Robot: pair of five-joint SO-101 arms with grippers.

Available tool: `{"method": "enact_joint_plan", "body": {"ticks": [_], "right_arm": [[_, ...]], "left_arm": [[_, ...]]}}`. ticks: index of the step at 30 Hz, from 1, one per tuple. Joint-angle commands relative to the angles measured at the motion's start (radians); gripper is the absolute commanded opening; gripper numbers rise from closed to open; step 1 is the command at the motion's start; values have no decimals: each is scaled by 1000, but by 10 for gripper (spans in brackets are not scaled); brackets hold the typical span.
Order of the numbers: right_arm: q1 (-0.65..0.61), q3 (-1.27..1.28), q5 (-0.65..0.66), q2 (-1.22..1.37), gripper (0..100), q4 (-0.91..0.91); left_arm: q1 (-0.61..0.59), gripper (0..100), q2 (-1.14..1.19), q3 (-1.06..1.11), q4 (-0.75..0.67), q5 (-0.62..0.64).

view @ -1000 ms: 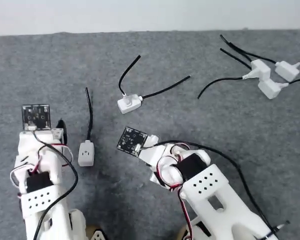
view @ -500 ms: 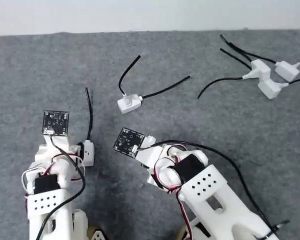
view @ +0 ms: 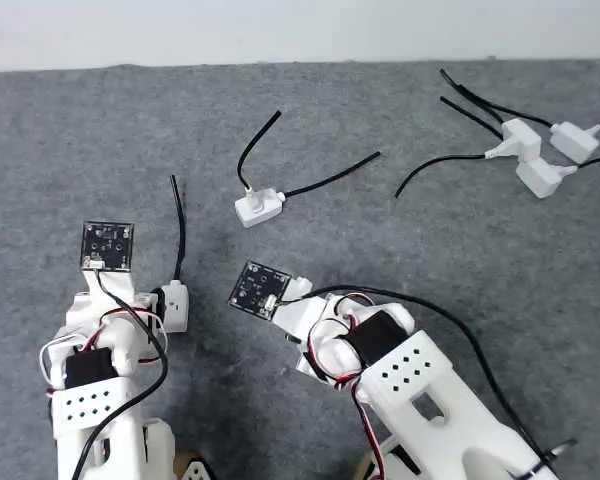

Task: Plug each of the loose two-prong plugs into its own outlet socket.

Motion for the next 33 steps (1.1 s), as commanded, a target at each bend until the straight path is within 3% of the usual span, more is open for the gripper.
{"method": "enact_joint_plan", "body": {"ticks": [1, 7, 14, 22, 30, 33], "right_arm": [[-5, -6, -11, -28, 8, -13], [-5, -5, -12, -28, 8, -15], [-5, -5, -14, -28, 8, -15], [-5, 37, -11, -28, 8, -70], [-5, 37, -11, -28, 8, -67], [-5, 37, -11, -28, 8, -65]], "left_arm": [[0, 247, 66, -71, -15, -28], [2, 284, 456, -286, 8, -84], [41, 284, 921, -596, 176, -89], [160, 284, 904, -638, 270, -83], [169, 282, 890, -618, 275, -87], [170, 195, 890, -611, 275, -91]]}}
